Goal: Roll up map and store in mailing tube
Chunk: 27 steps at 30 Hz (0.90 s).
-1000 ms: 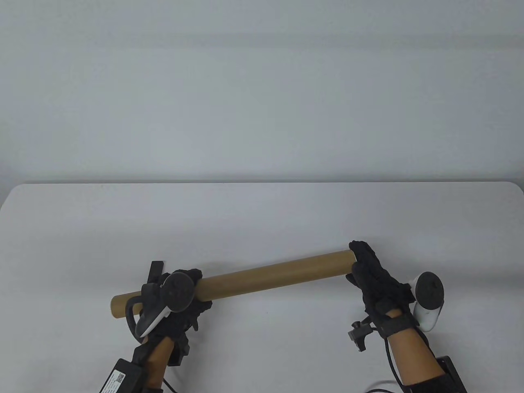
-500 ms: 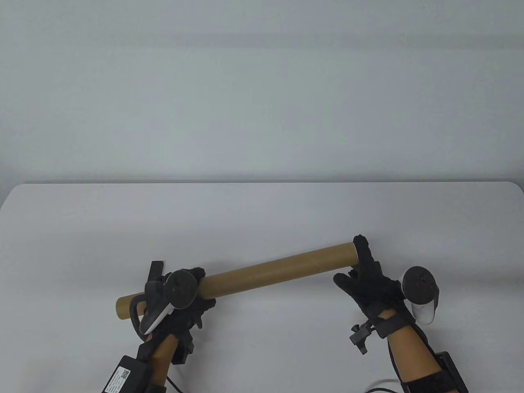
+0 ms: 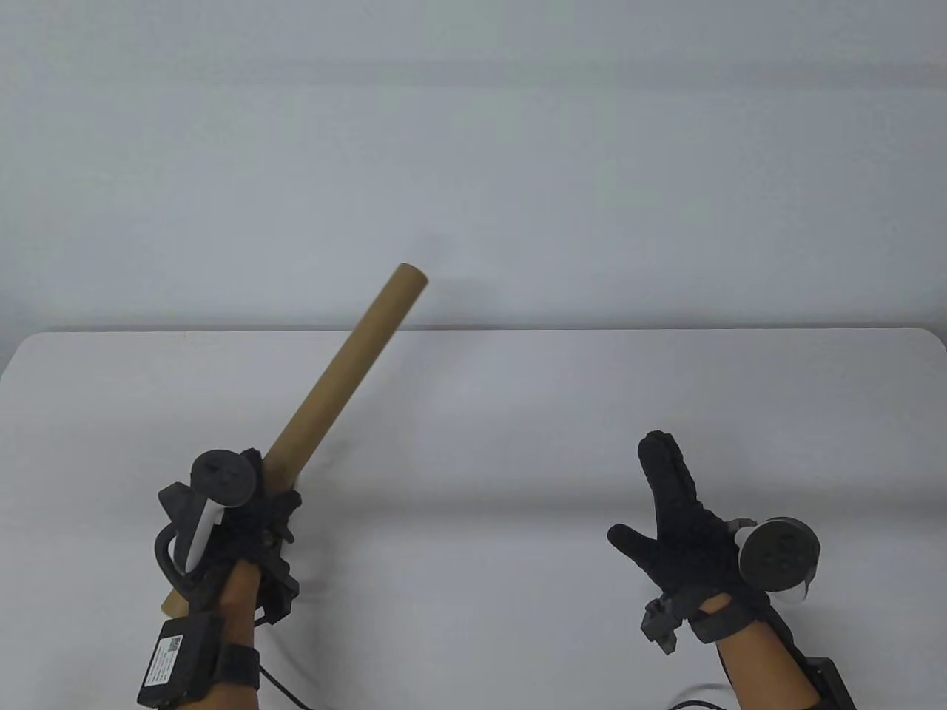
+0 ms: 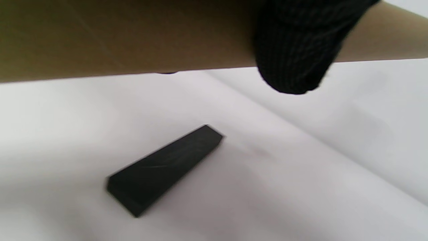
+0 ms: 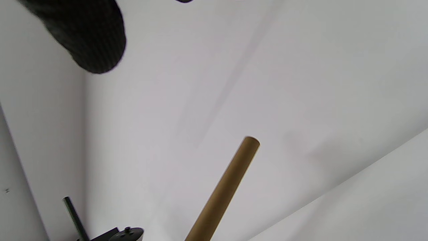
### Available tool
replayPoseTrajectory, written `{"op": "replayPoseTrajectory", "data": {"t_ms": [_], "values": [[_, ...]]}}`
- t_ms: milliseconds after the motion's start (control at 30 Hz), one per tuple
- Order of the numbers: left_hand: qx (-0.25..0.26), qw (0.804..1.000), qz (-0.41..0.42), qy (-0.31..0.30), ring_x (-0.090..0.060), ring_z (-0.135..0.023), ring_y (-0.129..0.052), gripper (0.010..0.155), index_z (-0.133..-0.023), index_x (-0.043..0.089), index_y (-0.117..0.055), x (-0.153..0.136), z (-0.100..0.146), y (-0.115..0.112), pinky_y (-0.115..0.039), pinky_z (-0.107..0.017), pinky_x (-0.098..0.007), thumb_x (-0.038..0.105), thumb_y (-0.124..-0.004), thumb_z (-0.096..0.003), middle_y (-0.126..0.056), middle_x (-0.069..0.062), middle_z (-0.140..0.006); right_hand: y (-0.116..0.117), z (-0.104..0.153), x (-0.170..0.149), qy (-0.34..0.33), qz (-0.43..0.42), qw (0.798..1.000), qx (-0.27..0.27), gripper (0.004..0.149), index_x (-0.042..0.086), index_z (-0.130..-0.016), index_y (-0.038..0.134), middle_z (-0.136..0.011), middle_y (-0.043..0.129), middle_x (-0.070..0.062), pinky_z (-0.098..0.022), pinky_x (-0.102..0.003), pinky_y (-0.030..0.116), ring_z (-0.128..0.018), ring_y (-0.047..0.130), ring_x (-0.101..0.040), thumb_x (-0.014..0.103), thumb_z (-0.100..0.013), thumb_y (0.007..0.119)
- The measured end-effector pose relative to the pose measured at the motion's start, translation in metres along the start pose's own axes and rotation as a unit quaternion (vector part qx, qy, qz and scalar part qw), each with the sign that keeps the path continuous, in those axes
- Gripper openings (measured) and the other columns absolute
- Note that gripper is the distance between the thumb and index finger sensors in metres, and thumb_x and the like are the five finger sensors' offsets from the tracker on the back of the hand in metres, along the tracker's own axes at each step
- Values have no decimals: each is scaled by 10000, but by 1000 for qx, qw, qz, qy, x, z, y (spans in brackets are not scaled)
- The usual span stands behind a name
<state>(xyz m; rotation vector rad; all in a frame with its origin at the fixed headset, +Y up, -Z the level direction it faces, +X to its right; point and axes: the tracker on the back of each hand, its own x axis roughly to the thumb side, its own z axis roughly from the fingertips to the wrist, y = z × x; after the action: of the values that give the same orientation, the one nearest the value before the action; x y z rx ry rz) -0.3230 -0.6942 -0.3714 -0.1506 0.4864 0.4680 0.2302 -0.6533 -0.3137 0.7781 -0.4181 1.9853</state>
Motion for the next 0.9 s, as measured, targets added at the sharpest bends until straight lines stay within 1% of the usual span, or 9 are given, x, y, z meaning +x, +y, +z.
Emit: {"op": "replayPoseTrajectory", "data": {"t_ms": [100,167,300,367,433,533,667,700,900], "values": [[-14,998,-17,53,-316,-893,-844,839,-1076,329,-367,-18,-13,0,-712,-721,-514,492,-886,-437,-647,-36,-1056,6,0,-2,-3,-28,999,17,958,110,-1142,176,-1127,112,-265,-618,-727,288,-975,183,-625,588,-559,768],[-19,995,-23,94,-328,-907,-828,838,-1080,321,-346,-32,-21,-3,-705,-727,-516,470,-876,-448,-623,-51,-1070,11,0,-6,1,-49,998,24,967,100,-1137,169,-1122,111,-272,-611,-729,286,-967,178,-630,596,-559,765],[-37,990,-23,134,-344,-929,-800,837,-1083,310,-307,-52,-30,-14,-692,-738,-517,442,-853,-462,-584,-91,-1085,18,3,-16,24,-67,996,47,981,88,-1127,138,-1108,84,-286,-595,-736,273,-949,158,-643,603,-564,755],[-39,987,-39,153,-349,-942,-783,838,-1083,310,-293,-58,-34,-19,-676,-749,-518,428,-849,-467,-569,-100,-1089,19,4,-20,36,-68,996,50,984,79,-1126,146,-1105,91,-294,-591,-737,281,-945,169,-648,596,-561,766],[-33,984,-60,163,-342,-951,-775,831,-1082,311,-298,-62,-37,-23,-671,-755,-510,425,-847,-467,-568,-101,-1089,18,5,-23,41,-62,996,57,987,75,-1125,147,-1104,96,-298,-590,-735,286,-944,175,-649,598,-562,765],[-29,984,-55,166,-338,-951,-775,831,-1081,307,-298,-64,-39,-28,-672,-755,-504,425,-846,-468,-571,-103,-1084,19,5,-24,43,-66,995,59,988,70,-1126,151,-1105,101,-300,-591,-736,288,-945,180,-650,598,-561,767],[-20,983,-72,168,-330,-950,-772,833,-1078,318,-308,-60,-41,-31,-678,-756,-486,438,-857,-463,-576,-95,-1082,20,5,-23,44,-67,995,62,988,69,-1127,155,-1106,106,-302,-591,-736,292,-945,185,-652,598,-560,768],[-13,983,-77,168,-329,-946,-777,836,-1078,323,-320,-59,-41,-32,-683,-755,-480,441,-867,-456,-584,-73,-1082,21,5,-23,44,-66,995,63,985,69,-1127,155,-1106,104,-302,-592,-736,291,-945,183,-652,597,-563,766],[-11,975,-124,182,-275,-946,-778,861,-1078,330,-326,-56,-39,-38,-711,-741,-436,515,-871,-437,-618,-47,-1071,22,5,-24,41,-65,995,68,987,65,-1126,160,-1103,111,-309,-591,-734,301,-941,196,-657,597,-560,768]]}}
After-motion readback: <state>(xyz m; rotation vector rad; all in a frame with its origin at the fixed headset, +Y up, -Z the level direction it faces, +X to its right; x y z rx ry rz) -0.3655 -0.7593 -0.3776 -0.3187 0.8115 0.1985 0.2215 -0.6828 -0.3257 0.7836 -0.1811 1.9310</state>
